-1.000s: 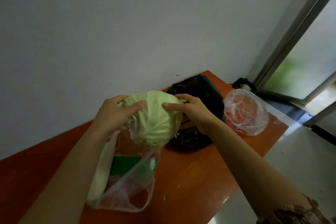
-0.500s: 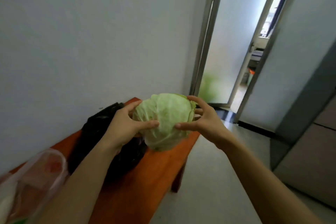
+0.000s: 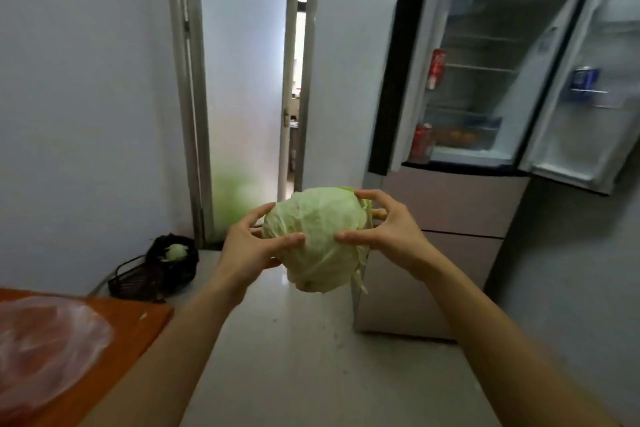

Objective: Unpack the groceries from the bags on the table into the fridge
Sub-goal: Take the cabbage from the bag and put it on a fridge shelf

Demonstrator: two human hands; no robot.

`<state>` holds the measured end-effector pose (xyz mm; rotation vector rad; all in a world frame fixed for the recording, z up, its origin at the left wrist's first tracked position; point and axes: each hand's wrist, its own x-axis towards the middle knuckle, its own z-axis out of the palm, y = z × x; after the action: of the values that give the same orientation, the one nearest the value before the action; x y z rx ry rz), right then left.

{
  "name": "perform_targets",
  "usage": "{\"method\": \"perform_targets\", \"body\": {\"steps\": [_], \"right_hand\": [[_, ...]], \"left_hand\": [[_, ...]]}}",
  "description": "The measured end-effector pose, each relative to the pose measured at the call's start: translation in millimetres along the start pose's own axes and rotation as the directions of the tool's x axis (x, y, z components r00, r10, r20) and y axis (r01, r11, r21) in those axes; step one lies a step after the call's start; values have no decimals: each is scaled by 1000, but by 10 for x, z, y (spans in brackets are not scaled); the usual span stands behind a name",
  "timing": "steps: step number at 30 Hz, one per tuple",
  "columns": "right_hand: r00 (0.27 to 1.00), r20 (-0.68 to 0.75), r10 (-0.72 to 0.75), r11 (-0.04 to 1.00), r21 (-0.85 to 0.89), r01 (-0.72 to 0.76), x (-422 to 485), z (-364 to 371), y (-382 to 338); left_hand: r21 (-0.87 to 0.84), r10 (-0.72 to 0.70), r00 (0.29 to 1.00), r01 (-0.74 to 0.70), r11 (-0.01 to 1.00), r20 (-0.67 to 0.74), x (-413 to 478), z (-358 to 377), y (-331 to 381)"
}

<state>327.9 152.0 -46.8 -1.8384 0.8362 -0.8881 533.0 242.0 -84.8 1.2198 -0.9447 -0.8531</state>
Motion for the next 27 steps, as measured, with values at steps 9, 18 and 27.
{"method": "perform_targets", "body": {"steps": [9, 18, 27], "right_hand": [[961, -272, -58, 976, -219, -3, 919, -1916, 697], [872, -489, -24, 974, -208, -90, 1966, -3735, 1289], [853, -515, -91, 945, -314, -89, 2911, -5292, 1789]], "left_hand": [[-109, 72, 970, -47, 993, 234, 1671, 1934, -262], [-123, 115, 895, -69, 990, 431, 3427, 3834, -231], [-194, 195, 880, -121, 974, 434, 4658, 5400, -299]]}}
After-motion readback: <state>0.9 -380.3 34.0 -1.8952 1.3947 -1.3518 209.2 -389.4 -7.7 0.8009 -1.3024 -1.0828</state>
